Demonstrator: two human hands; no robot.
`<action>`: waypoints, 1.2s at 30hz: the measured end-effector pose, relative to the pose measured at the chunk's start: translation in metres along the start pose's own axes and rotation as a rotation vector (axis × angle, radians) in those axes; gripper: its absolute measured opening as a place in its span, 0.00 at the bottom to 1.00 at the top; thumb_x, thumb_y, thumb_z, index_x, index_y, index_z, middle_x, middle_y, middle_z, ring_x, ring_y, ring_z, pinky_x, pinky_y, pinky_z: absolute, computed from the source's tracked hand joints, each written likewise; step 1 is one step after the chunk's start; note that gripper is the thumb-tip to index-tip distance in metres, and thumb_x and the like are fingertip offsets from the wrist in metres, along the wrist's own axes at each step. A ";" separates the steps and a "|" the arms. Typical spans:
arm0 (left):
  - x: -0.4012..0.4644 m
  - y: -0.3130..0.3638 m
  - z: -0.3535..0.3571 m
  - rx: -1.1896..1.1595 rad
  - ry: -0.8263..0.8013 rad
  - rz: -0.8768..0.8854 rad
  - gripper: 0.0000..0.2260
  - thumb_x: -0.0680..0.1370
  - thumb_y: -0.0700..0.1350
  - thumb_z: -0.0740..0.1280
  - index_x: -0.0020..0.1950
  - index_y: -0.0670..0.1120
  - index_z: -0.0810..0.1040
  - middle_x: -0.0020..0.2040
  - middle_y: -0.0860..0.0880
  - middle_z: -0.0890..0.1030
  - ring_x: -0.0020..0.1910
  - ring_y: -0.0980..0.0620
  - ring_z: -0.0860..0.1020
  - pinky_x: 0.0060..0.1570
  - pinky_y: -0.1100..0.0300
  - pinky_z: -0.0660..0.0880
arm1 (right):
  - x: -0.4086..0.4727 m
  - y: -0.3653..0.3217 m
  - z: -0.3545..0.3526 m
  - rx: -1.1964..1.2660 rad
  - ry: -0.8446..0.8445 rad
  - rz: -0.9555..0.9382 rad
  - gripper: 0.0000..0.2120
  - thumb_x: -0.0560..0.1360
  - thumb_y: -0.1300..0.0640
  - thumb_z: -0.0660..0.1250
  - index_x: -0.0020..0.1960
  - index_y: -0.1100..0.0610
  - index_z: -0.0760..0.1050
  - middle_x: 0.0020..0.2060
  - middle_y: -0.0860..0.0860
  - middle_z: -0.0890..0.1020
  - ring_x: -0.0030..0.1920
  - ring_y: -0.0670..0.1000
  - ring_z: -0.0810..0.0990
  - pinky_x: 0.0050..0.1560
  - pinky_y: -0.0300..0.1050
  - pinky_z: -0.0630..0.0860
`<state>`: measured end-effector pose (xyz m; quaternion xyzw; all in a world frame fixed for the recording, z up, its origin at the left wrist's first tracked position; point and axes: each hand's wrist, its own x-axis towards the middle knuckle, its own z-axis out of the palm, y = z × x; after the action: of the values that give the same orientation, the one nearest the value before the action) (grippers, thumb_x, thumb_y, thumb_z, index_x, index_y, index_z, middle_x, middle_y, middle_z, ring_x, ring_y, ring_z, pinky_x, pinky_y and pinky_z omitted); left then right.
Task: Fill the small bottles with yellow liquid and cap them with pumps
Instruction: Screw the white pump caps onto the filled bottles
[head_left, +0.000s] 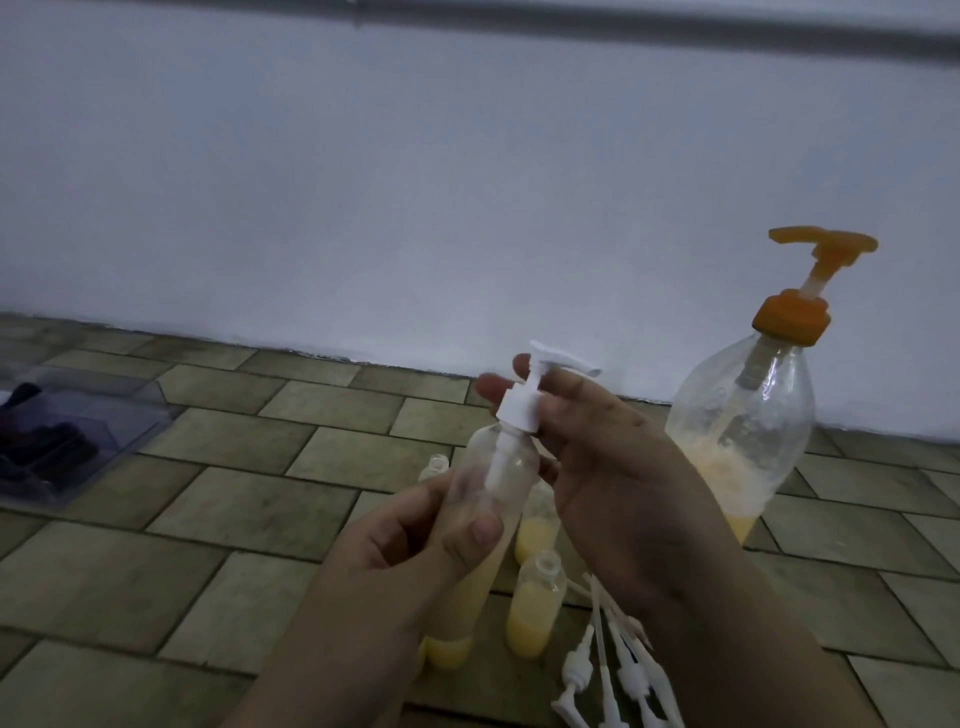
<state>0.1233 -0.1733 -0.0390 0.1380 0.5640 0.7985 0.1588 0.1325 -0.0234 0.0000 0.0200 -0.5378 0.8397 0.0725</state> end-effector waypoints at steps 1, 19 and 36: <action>0.000 0.001 0.000 -0.008 -0.008 -0.002 0.33 0.44 0.60 0.81 0.47 0.53 0.85 0.47 0.48 0.85 0.45 0.53 0.83 0.45 0.56 0.73 | 0.000 0.000 0.000 0.012 -0.005 -0.001 0.09 0.65 0.57 0.73 0.45 0.58 0.82 0.47 0.55 0.85 0.49 0.52 0.82 0.54 0.51 0.74; -0.002 -0.002 0.002 0.038 0.008 -0.044 0.25 0.51 0.56 0.77 0.48 0.54 0.85 0.45 0.48 0.85 0.46 0.51 0.82 0.45 0.54 0.73 | -0.002 0.010 -0.001 -0.040 0.140 -0.043 0.14 0.55 0.57 0.76 0.40 0.55 0.80 0.37 0.53 0.80 0.39 0.50 0.80 0.43 0.42 0.77; 0.005 0.003 0.014 0.233 0.070 0.072 0.17 0.59 0.56 0.73 0.47 0.63 0.82 0.40 0.55 0.85 0.38 0.61 0.82 0.35 0.67 0.73 | -0.001 0.009 0.000 -0.098 0.185 -0.112 0.10 0.60 0.55 0.71 0.40 0.56 0.82 0.38 0.53 0.84 0.41 0.49 0.82 0.43 0.41 0.78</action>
<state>0.1243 -0.1607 -0.0318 0.1476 0.6528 0.7371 0.0932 0.1320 -0.0277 -0.0083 -0.0313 -0.5673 0.8053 0.1695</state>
